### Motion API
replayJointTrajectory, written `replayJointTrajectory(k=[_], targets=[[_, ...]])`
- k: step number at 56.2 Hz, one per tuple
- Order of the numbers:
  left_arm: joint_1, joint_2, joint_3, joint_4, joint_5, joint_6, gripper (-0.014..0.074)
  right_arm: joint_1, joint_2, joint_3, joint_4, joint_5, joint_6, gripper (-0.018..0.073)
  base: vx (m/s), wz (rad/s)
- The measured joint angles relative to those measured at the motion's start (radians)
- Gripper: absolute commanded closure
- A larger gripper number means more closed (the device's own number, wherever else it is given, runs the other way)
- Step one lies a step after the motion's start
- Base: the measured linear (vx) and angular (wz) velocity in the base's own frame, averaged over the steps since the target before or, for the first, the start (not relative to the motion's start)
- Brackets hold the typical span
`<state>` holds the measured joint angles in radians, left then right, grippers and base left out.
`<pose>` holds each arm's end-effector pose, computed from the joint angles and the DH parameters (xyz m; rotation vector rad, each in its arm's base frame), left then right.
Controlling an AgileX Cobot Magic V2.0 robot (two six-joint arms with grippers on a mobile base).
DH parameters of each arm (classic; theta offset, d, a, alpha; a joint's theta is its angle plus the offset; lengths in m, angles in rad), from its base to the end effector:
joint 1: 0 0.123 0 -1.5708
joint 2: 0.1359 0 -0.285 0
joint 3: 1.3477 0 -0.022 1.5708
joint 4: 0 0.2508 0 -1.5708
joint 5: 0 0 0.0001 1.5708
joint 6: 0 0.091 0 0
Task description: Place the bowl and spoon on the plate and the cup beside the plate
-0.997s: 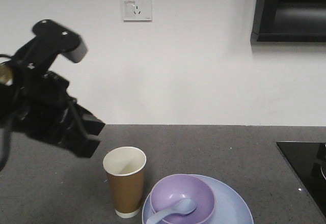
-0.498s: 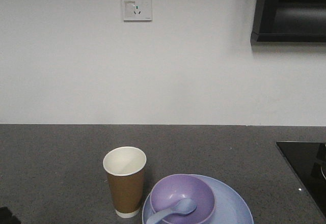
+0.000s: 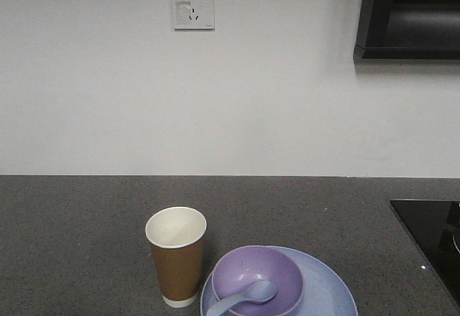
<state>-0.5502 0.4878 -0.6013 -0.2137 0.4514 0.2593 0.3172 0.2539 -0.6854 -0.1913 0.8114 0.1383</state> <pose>0.0791 -0.0584 0.3392 0.6190 1.7245 -0.4260 0.0322 -0.0026 0.3494 -0.1920 1.8426 0.0966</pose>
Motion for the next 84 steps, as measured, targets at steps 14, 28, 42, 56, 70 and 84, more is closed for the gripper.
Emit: replayJointTrajectory(k=[14, 28, 42, 56, 70, 84], targets=[[0.134, -0.096, 0.243, 0.184, -0.351, -0.095, 0.0600, 0.000, 0.000, 0.000, -0.001, 0.001, 0.000, 0.0568, 0.00, 0.00], [0.422, -0.406, 0.580, 0.195, -0.506, -0.210, 0.0599, 0.000, 0.000, 0.000, -0.001, 0.003, 0.000, 0.0568, 0.00, 0.00], [0.487, -0.498, 0.627, 0.198, -0.441, -0.226, 0.0599, 0.000, 0.000, 0.000, -0.001, 0.006, -0.002, 0.0568, 0.00, 0.00], [0.487, -0.498, 0.627, 0.198, -0.436, -0.228, 0.0599, 0.000, 0.000, 0.000, -0.001, 0.010, -0.002, 0.0568, 0.00, 0.00], [0.487, -0.498, 0.627, 0.198, -0.436, -0.228, 0.0599, 0.000, 0.000, 0.000, -0.001, 0.010, -0.002, 0.0568, 0.00, 0.00], [0.487, -0.498, 0.627, 0.198, -0.436, -0.228, 0.0599, 0.000, 0.000, 0.000, -0.001, 0.010, -0.002, 0.0568, 0.00, 0.00]])
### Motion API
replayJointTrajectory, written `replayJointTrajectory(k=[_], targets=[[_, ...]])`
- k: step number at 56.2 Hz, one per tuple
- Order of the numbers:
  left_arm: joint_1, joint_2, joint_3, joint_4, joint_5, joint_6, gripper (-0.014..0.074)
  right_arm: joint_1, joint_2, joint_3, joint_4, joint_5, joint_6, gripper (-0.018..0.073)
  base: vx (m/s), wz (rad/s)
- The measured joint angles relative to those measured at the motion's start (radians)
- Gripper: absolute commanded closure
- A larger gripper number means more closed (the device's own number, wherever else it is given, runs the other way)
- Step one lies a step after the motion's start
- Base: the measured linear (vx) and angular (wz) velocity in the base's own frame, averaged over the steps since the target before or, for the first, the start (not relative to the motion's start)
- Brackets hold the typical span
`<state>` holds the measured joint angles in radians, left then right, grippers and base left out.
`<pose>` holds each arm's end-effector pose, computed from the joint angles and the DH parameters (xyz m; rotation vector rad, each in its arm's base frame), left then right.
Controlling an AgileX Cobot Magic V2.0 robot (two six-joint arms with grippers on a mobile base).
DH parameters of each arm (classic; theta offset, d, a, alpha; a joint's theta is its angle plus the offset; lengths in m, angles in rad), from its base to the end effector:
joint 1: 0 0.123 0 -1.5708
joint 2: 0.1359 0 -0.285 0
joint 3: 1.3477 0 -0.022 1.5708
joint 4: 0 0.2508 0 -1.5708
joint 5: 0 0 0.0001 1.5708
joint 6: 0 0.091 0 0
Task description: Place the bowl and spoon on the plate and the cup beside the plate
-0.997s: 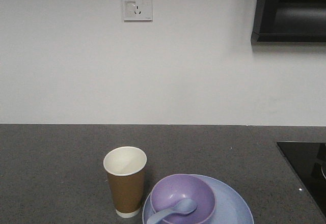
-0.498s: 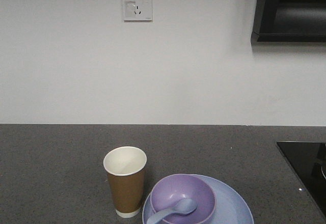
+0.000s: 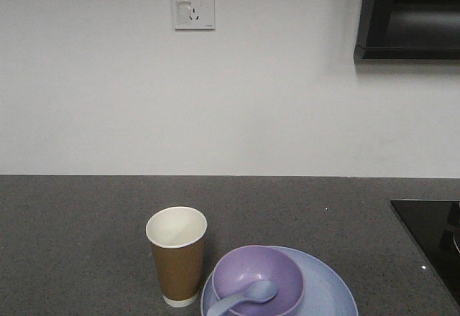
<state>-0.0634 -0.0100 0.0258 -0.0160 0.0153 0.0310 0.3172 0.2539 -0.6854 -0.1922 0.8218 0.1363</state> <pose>0.0566 -0.0036 0.2036 0.0596 1.5137 -0.0390 0.0320 -0.0029 0.3486 -0.1937 1.8526 0.0921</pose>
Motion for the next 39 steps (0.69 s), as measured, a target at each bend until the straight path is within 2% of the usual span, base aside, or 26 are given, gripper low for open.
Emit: replayJointTrajectory(k=[7, 13, 19, 26, 32, 39], targets=[[0.000, 0.000, 0.000, 0.000, 0.001, 0.000, 0.0599, 0.000, 0.001, 0.044, 0.033, -0.043, 0.000, 0.0568, 0.00, 0.00], [0.000, 0.000, 0.000, 0.000, 0.001, 0.000, 0.0599, -0.016, -0.006, 0.172, 0.071, -0.189, -0.006, 0.0568, 0.00, 0.00], [0.000, 0.000, 0.000, 0.000, 0.001, 0.000, 0.0599, -0.085, -0.025, 0.362, 0.098, -0.393, -0.006, 0.0568, 0.00, 0.00], [0.000, 0.000, 0.000, 0.000, 0.001, 0.000, 0.0599, -0.208, -0.069, 0.538, 0.117, -0.564, -0.006, 0.0568, 0.00, 0.00], [0.000, 0.000, 0.000, 0.000, 0.001, 0.000, 0.0599, -0.276, -0.134, 0.668, 0.118, -0.681, -0.008, 0.0568, 0.00, 0.00], [0.000, 0.000, 0.000, 0.000, 0.001, 0.000, 0.0599, -0.314, -0.206, 0.714, 0.122, -0.742, -0.008, 0.0568, 0.00, 0.00]])
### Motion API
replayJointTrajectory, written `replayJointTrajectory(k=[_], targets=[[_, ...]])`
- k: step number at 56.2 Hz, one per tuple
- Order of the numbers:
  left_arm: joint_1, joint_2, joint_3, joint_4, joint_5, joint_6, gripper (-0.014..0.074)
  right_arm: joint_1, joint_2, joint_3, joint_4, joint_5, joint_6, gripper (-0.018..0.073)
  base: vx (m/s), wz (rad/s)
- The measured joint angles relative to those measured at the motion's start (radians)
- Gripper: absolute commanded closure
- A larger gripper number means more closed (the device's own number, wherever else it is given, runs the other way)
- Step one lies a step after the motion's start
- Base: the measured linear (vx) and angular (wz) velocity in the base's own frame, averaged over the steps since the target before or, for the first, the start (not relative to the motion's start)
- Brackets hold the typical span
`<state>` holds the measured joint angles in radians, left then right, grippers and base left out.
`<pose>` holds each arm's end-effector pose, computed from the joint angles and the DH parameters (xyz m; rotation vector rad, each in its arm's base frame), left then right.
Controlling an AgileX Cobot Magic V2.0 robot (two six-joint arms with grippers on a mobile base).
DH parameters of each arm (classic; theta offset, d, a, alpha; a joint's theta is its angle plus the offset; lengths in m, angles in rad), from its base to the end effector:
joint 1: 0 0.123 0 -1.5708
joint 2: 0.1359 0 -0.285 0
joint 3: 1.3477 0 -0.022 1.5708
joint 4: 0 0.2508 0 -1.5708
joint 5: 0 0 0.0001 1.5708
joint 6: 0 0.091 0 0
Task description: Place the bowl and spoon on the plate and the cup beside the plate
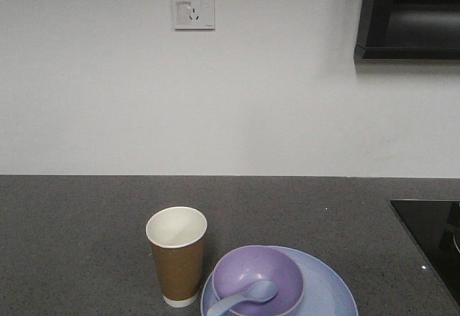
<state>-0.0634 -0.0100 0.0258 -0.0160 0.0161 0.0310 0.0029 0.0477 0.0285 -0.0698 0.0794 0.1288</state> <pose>0.0566 -0.0036 0.2036 0.0596 1.5144 -0.0390 0.0611 -0.0003 0.1935 0.0504 1.6384 0.0430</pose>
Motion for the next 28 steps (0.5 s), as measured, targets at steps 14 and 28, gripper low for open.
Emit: replayJointTrajectory(k=[14, 28], targets=[[0.000, 0.000, 0.000, 0.000, 0.000, 0.000, 0.0599, -0.006, -0.057, 0.001, 0.000, -0.027, 0.000, 0.0568, 0.00, 0.00], [0.000, 0.000, 0.000, 0.000, 0.000, 0.000, 0.0599, -0.006, -0.059, 0.001, 0.000, -0.027, 0.000, 0.0568, 0.00, 0.00]])
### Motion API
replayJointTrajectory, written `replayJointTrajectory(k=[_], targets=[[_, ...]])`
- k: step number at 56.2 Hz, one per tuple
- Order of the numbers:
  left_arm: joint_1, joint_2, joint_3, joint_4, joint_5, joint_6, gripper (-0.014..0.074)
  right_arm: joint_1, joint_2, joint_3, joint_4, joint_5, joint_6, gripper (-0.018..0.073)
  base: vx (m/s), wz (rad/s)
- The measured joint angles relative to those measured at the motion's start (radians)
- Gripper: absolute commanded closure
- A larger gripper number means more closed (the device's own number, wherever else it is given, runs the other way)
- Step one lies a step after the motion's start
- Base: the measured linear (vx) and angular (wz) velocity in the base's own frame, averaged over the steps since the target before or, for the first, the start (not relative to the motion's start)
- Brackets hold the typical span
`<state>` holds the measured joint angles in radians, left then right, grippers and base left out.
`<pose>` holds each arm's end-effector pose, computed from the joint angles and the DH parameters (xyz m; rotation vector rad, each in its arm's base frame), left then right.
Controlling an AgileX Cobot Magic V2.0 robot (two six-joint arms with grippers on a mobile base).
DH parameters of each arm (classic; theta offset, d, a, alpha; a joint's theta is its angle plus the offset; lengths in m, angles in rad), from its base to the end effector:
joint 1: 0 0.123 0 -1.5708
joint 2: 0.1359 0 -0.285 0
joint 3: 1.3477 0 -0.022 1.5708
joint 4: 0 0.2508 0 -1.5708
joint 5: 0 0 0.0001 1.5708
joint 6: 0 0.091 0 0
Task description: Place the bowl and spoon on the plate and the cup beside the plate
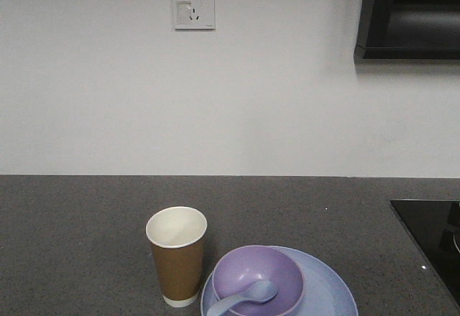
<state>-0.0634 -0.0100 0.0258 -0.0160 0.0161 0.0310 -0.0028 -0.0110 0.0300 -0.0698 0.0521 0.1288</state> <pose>0.0566 -0.0036 0.2036 0.0596 1.5144 -0.0390 0.0569 -0.0005 0.1989 0.0510 1.5539 0.0416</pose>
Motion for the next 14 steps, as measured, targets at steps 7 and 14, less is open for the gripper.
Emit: replayJointTrajectory(k=[7, 14], targets=[[0.000, 0.000, 0.000, 0.000, 0.000, 0.000, 0.0599, 0.000, 0.000, 0.001, 0.000, 0.000, 0.001, 0.0568, 0.00, 0.00], [0.000, 0.000, 0.000, 0.000, 0.000, 0.000, 0.0599, 0.000, 0.000, 0.001, 0.000, 0.000, 0.001, 0.0568, 0.00, 0.00]])
